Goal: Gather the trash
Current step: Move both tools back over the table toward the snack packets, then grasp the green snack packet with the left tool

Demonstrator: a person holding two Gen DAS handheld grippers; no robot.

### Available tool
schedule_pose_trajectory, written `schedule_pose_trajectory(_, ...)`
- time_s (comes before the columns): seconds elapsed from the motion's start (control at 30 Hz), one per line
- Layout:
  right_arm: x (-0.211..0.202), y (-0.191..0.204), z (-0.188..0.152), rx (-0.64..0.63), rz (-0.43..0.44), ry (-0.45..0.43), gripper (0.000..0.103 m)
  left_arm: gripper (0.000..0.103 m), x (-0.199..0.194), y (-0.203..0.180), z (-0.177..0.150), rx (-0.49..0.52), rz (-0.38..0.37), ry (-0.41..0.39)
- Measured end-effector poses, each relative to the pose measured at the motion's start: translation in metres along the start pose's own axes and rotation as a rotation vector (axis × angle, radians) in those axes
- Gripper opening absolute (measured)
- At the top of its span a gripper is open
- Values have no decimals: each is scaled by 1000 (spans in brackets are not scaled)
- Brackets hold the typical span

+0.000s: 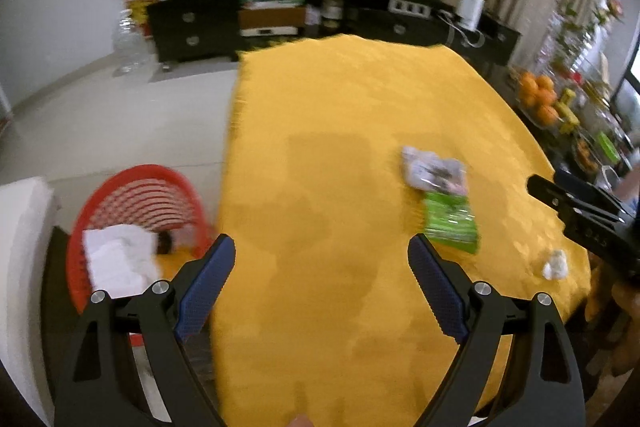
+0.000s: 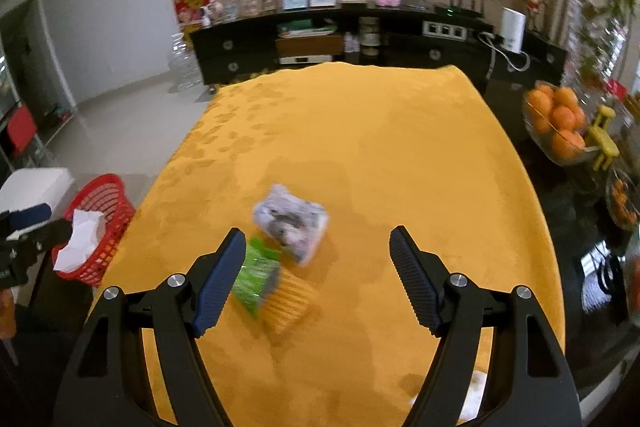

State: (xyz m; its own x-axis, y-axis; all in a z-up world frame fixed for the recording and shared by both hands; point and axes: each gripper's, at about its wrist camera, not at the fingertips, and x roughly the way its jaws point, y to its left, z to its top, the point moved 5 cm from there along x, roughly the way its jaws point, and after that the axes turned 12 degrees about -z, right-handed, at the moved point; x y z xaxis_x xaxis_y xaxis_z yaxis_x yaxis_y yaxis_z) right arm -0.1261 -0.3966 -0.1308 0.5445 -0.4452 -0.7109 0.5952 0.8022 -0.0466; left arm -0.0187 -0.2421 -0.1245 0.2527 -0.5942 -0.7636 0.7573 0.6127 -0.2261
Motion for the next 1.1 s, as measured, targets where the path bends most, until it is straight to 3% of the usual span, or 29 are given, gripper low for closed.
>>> schedule_pose_trajectory(0.3, 6, -54, -19, 129, -44, 28, 72, 85, 58, -63, 0, 83, -144, 111)
schedule_pose_trajectory(0.63, 9, -73, -24, 188, -35, 29, 72, 84, 112, -86, 3, 96, -172, 187)
schedule_pose_trajectory(0.9, 19, -75, -31, 196, -24, 52, 72, 53, 129, -79, -1, 62, -178, 223)
schedule_pose_trajectory(1.1, 25, -76, -35, 194, -26, 67, 72, 48, 119, -71, 3, 28, -187, 191)
